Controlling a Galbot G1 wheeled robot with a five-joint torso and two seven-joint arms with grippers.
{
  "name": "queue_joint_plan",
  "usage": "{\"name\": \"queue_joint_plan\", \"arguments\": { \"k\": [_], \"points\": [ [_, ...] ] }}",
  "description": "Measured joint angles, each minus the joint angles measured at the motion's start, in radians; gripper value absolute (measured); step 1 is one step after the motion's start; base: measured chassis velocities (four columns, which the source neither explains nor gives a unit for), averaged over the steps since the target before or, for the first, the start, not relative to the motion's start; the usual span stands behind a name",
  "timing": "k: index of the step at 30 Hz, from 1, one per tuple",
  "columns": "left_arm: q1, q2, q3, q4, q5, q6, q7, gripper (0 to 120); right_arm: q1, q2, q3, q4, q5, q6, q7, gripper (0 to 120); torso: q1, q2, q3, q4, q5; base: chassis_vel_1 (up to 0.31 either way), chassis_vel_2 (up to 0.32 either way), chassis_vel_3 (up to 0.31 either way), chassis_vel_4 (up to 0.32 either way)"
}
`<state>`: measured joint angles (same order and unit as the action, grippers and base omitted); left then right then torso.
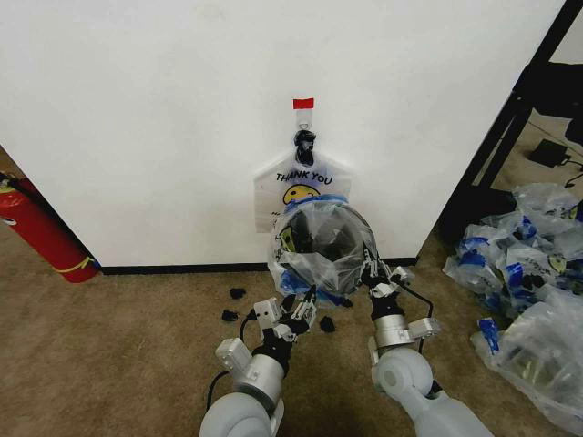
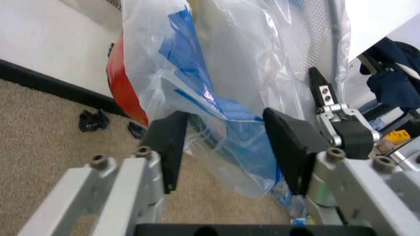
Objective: Pick up the garbage bag from the wall and place it over the trash bin.
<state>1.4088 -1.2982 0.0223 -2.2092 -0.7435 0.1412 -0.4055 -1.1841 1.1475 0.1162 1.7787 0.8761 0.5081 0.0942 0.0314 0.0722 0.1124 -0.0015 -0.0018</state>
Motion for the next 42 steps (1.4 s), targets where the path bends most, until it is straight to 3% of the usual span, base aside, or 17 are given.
{"name": "queue_joint_plan", "arguments": {
  "k": [13,26,30,42],
  "points": [
    [-0.001,0.008,-0.006,0.002,-0.005,0.0,0.022,0,-0.008,0.001,0.005,0.002,-0.007,-0.001,0.001,1,0.0,0.0,0.0,0.0,0.0,0.0,0.0,0.0,0.0],
    [0.024,0.027,-0.015,-0.011,-0.013,-0.025,0.1,0,-0.009,-0.002,0.011,0.026,0.026,-0.008,0.032,1,0.0,0.0,0.0,0.0,0.0,0.0,0.0,0.0,0.0],
    [0.043,0.066,-0.027,-0.024,0.001,-0.032,0.136,0,-0.002,-0.01,0.017,0.048,0.089,-0.024,0.064,1,0.0,0.0,0.0,0.0,-0.0001,0.0,0.0,0.0,0.0],
    [0.016,0.101,-0.04,0.094,0.118,-0.067,0.166,0,-0.029,-0.03,0.015,0.158,0.215,-0.086,0.13,1,0.0,0.0,0.0,0.0,-0.0002,0.0,0.0,0.0,0.0]
  ]
}}
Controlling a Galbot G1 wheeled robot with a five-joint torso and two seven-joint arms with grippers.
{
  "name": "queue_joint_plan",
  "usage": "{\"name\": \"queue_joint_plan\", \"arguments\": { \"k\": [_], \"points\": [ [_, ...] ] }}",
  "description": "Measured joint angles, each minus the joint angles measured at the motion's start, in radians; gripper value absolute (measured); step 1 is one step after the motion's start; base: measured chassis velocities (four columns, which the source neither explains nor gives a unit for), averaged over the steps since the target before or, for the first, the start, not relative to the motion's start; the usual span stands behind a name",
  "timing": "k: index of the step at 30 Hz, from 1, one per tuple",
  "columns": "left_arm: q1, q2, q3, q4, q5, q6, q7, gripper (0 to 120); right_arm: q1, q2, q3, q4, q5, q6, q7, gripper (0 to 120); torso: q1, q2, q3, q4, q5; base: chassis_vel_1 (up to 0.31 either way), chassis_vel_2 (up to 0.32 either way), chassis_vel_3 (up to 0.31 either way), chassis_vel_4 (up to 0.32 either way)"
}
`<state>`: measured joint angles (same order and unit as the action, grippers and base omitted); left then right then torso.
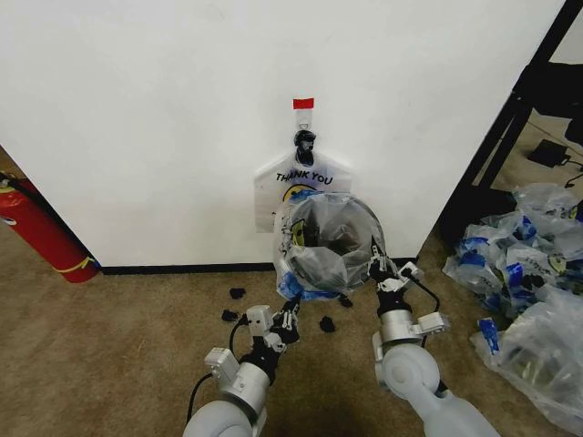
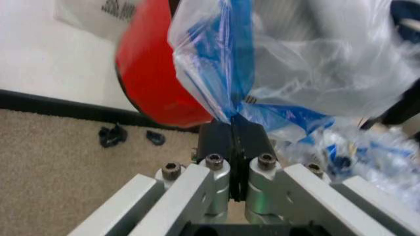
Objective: Pick up the garbage bag from the wall and place it over the trash bin.
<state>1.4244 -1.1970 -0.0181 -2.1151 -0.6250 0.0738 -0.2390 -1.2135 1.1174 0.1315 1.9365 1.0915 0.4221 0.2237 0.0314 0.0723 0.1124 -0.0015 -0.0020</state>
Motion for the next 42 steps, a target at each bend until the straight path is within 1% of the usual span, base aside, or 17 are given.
{"name": "queue_joint_plan", "arguments": {
  "k": [3,8,11,14,19,28,30,32,34,35,36,40,41,42],
  "points": [
    [-0.026,0.0,0.002,0.041,0.034,-0.006,0.006,0,-0.017,-0.01,-0.003,0.039,0.034,-0.038,0.01,1,0.0,0.0,0.0,-0.0001,0.0,0.0,0.0,0.0,0.0],
    [-0.048,0.003,-0.011,0.07,0.061,-0.016,0.009,0,-0.036,-0.029,-0.001,0.065,0.057,-0.081,0.013,1,0.0,0.0,0.0,-0.0001,0.0001,0.0,0.0,0.0,0.0],
    [-0.067,0.009,-0.038,0.102,0.117,-0.033,0.009,0,-0.052,-0.051,0.003,0.07,0.06,-0.114,0.005,1,0.0,0.0,0.0,-0.0002,0.0,0.0,0.0,0.0,0.0],
    [-0.073,0.019,-0.054,0.118,0.151,-0.035,0.007,0,-0.055,-0.061,0.005,0.07,0.056,-0.119,-0.007,1,0.0,0.0,0.0,-0.0002,0.0,0.0,0.0,0.0,0.0],
    [-0.065,0.043,-0.062,0.131,0.173,-0.02,-0.002,0,-0.046,-0.062,0.008,0.064,0.052,-0.119,-0.012,1,0.0,0.0,0.0,-0.0001,0.0001,0.0,0.0,0.0,0.0],
    [-0.045,0.06,-0.058,0.131,0.19,0.012,-0.002,0,-0.035,-0.049,0.004,0.052,0.046,-0.106,-0.017,1,0.0,0.0,0.0,0.0,0.0,0.0,0.0,0.0,0.0],
    [-0.037,0.073,-0.058,0.129,0.197,0.026,-0.003,8,-0.03,-0.046,0.006,0.039,0.039,-0.088,-0.027,1,0.0,0.0,0.0,-0.0001,0.0,0.0,0.0,0.0,0.0],
    [-0.022,0.101,-0.062,0.129,0.216,0.03,-0.005,20,-0.019,-0.038,0.011,0.017,0.033,-0.069,-0.036,1,0.0,0.0,0.0,-0.0001,0.0,0.0,0.0,0.0,0.0],
    [-0.018,0.108,-0.064,0.129,0.219,0.03,-0.003,22,-0.017,-0.036,0.012,0.013,0.033,-0.067,-0.037,1,0.0,0.0,0.0,-0.0001,0.0,0.0,0.0,0.0,0.0],
    [-0.011,0.121,-0.067,0.132,0.223,0.023,0.009,28,-0.013,-0.033,0.012,0.006,0.033,-0.066,-0.04,1,0.0,0.0,0.0,0.0001,0.0,0.0,0.0,0.0,0.0],
    [-0.006,0.13,-0.071,0.134,0.225,0.01,0.024,32,-0.011,-0.029,0.012,0.001,0.033,-0.064,-0.043,1,0.0,0.0,0.0,0.0001,0.0,0.0,0.0,0.0,0.0],
    [0.004,0.134,-0.089,0.134,0.235,-0.055,0.046,48,0.001,-0.014,0.007,-0.021,0.021,-0.06,-0.057,1,0.0,0.0,0.0,-0.0002,0.0,0.0,0.0,0.0,0.0],
    [0.004,0.134,-0.089,0.134,0.235,-0.055,0.046,48,0.001,-0.014,0.007,-0.021,0.021,-0.06,-0.057,1,0.0,0.0,0.0,-0.0002,0.0,0.0,0.0,0.0,0.0],
    [0.009,0.133,-0.092,0.126,0.24,-0.063,0.041,51,0.005,-0.009,0.004,-0.03,0.013,-0.057,-0.058,1,0.0,0.0,0.0,0.0,-0.0001,0.0,0.0,0.0,0.0]
  ]
}}
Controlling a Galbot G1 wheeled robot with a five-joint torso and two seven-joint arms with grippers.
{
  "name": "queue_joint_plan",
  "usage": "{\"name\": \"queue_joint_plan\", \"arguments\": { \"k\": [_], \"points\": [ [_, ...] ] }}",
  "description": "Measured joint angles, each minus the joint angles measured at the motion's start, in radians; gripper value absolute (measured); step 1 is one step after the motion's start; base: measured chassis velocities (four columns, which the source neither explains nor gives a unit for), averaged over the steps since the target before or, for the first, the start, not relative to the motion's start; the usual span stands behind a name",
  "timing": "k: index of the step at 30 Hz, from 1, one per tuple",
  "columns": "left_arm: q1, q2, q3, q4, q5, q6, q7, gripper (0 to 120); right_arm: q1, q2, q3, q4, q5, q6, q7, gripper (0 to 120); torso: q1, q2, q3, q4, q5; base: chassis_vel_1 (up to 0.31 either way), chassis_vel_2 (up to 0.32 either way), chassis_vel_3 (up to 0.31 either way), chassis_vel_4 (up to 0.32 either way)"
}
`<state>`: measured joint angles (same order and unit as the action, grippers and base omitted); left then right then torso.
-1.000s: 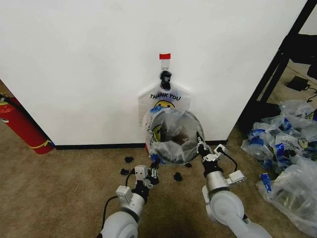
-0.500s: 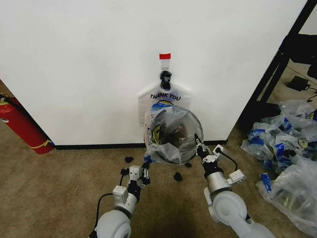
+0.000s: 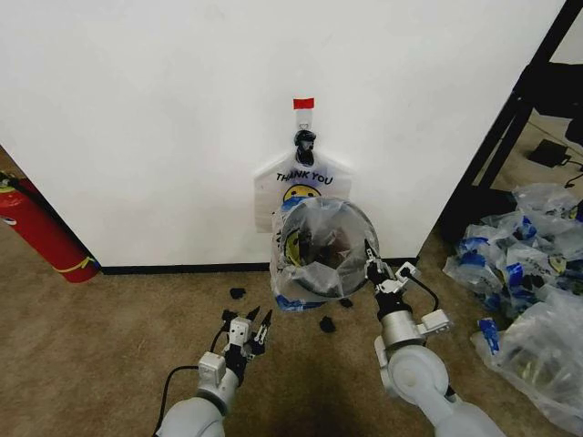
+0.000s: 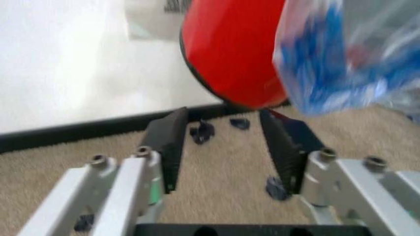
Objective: Pick up the garbage bag from the wall and place it over the trash bin.
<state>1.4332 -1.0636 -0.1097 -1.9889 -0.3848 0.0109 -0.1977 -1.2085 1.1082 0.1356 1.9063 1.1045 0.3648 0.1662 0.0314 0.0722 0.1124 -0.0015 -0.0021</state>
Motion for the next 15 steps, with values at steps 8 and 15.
{"name": "queue_joint_plan", "arguments": {
  "k": [8,15],
  "points": [
    [0.02,-0.027,-0.036,-0.119,0.061,-0.037,-0.182,83,0.002,0.006,-0.013,-0.04,-0.059,0.006,-0.012,1,0.0,0.0,0.0,0.0,0.0001,0.0,0.0,0.0,0.0],
    [0.011,-0.025,-0.03,-0.298,-0.039,-0.039,-0.128,100,-0.013,-0.002,-0.022,-0.077,-0.158,0.043,-0.076,1,0.0,0.0,0.0,0.0,0.0003,0.0,0.0,0.0,0.0]
  ]
}}
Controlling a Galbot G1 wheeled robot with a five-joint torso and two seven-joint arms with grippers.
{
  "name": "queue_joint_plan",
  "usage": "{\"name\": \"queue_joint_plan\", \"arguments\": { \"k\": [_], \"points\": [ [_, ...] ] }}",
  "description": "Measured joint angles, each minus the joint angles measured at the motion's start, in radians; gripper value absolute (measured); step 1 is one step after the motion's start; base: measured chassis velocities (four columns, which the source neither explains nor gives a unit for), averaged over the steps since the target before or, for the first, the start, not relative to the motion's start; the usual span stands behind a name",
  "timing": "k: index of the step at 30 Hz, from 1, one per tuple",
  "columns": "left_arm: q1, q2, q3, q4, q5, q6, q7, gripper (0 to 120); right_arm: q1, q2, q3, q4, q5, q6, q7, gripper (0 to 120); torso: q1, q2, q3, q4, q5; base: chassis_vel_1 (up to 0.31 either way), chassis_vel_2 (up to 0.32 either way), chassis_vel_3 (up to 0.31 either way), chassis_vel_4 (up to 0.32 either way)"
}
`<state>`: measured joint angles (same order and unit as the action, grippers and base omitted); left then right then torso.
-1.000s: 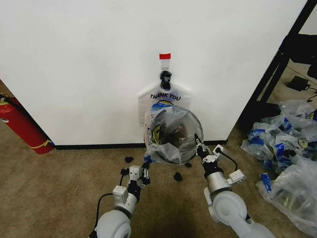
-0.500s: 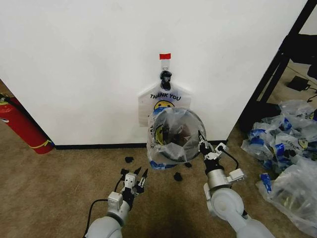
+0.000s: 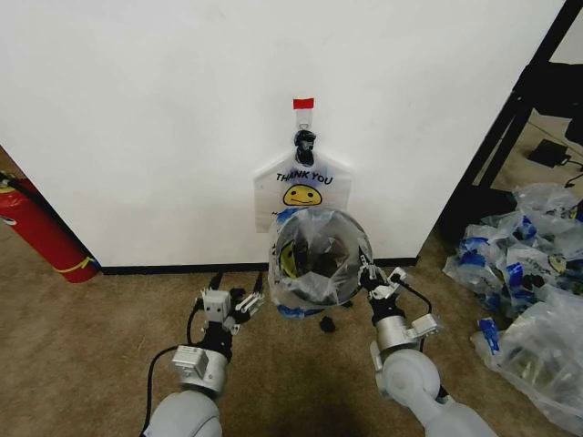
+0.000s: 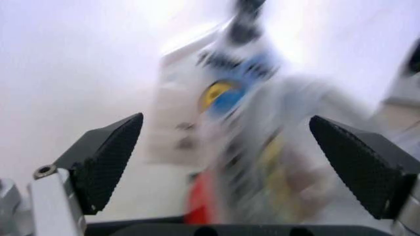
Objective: Pick up the garbage bag from the wall and place it over the trash bin.
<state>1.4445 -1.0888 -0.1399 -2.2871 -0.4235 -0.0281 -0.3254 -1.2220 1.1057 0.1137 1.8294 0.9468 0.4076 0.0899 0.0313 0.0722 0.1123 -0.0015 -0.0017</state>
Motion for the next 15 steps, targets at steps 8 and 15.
{"name": "queue_joint_plan", "arguments": {
  "k": [8,15],
  "points": [
    [-0.056,0.012,0.011,-0.054,-0.211,0.248,-0.03,100,-0.019,0.001,-0.011,-0.038,-0.137,0.063,-0.095,1,0.0,0.0,0.0,0.0,0.0,0.0,0.0,0.0,0.0],
    [-0.088,0.001,0.029,0.012,-0.235,0.346,-0.103,100,-0.032,0.001,-0.011,-0.044,-0.21,0.101,-0.16,1,0.0,0.0,0.0,0.0,-0.0003,0.0,0.0,0.0,0.0]
  ]
}}
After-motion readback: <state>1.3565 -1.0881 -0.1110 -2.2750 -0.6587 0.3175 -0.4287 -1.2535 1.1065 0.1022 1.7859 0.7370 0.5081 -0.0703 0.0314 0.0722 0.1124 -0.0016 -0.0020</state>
